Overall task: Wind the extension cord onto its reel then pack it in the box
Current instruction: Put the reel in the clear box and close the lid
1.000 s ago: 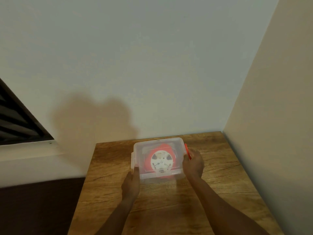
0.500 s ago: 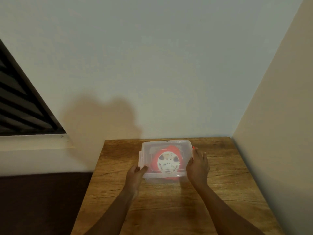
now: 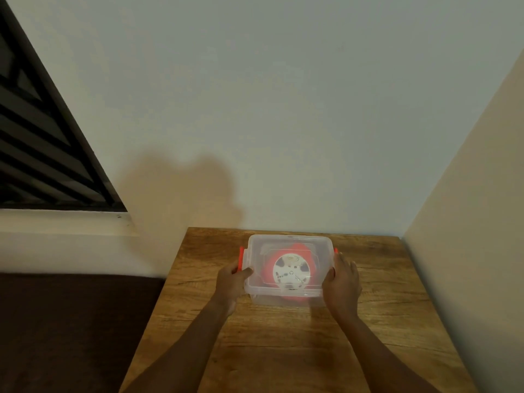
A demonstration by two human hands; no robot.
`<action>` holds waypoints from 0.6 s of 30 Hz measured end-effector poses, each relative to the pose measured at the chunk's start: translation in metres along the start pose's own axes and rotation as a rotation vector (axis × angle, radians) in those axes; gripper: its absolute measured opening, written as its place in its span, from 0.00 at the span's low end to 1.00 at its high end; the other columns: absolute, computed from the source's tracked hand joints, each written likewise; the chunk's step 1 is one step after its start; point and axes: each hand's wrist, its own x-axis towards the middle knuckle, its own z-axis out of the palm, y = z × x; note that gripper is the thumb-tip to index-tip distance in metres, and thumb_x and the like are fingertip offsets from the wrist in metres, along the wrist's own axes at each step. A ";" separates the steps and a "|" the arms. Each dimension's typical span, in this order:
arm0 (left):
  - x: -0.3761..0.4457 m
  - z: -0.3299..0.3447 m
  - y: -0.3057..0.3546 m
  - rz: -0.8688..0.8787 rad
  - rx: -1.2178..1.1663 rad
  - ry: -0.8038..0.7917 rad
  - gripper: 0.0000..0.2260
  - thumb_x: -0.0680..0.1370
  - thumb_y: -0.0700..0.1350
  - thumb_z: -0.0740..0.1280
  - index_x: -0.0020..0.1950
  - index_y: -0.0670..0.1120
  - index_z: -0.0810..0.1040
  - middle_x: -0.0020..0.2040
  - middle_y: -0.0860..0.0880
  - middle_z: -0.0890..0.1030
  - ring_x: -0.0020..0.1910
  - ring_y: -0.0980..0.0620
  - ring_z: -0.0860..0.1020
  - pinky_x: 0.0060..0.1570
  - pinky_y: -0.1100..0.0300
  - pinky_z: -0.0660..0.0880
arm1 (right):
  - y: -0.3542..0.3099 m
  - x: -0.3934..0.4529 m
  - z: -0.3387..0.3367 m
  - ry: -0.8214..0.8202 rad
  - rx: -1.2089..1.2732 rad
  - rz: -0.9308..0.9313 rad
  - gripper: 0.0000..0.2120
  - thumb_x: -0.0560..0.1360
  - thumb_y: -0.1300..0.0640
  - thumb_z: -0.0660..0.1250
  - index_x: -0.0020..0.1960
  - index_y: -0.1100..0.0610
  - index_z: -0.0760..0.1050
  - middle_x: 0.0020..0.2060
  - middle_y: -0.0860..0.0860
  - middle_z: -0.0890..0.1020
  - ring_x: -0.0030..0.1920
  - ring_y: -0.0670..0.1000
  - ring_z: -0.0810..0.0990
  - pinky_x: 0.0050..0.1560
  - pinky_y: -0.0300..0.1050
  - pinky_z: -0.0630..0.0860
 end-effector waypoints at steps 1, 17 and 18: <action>0.000 0.003 -0.002 0.064 0.127 0.026 0.15 0.82 0.38 0.68 0.69 0.46 0.79 0.57 0.46 0.85 0.52 0.47 0.85 0.46 0.52 0.86 | 0.000 0.000 0.000 0.003 -0.001 -0.001 0.21 0.81 0.53 0.62 0.73 0.54 0.69 0.70 0.53 0.74 0.72 0.62 0.67 0.67 0.73 0.64; -0.015 0.010 0.002 0.267 0.574 0.094 0.19 0.85 0.45 0.63 0.77 0.46 0.71 0.64 0.46 0.82 0.56 0.47 0.83 0.52 0.55 0.83 | 0.001 -0.002 -0.005 -0.015 0.000 -0.024 0.20 0.82 0.56 0.60 0.73 0.56 0.69 0.70 0.54 0.74 0.73 0.63 0.64 0.68 0.72 0.61; -0.016 0.008 0.005 0.255 0.550 0.096 0.17 0.85 0.44 0.65 0.74 0.46 0.74 0.61 0.47 0.83 0.53 0.48 0.83 0.48 0.59 0.82 | 0.001 -0.002 -0.005 -0.018 0.001 -0.021 0.20 0.82 0.56 0.60 0.74 0.56 0.69 0.70 0.54 0.73 0.74 0.62 0.64 0.68 0.72 0.61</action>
